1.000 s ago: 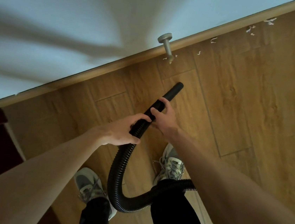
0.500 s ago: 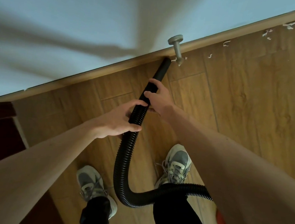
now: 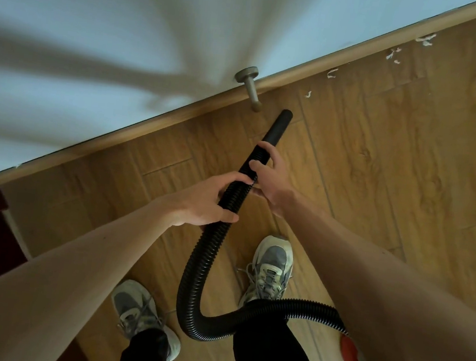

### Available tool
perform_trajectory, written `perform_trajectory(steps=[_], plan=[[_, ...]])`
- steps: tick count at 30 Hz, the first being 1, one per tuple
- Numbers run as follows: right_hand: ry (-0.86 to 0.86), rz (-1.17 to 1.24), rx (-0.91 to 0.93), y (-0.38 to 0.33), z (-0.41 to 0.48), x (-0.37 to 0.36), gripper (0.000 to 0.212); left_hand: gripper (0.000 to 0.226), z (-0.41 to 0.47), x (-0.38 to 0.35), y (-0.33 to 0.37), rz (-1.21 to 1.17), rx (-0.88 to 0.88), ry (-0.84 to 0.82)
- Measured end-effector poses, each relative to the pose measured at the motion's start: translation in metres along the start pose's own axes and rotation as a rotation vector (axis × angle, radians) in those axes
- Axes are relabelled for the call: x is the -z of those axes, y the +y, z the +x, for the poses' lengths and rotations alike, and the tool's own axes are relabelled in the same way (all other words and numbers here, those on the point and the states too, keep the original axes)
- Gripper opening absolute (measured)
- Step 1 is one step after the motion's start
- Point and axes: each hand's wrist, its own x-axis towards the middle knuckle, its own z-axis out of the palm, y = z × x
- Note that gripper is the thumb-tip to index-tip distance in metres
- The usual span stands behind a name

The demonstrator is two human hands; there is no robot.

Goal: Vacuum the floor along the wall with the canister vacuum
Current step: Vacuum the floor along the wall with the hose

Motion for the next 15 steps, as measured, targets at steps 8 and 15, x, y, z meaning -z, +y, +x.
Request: perform_trajectory(steps=[8, 15], plan=[[-0.044, -0.038, -0.021, 0.000, -0.002, -0.016, 0.048, 0.068, -0.014, 0.002, -0.009, -0.030, 0.003, 0.039], [-0.126, -0.181, 0.002, 0.007, -0.003, -0.056, 0.049, 0.066, -0.039, 0.012, -0.040, -0.125, 0.063, 0.112]])
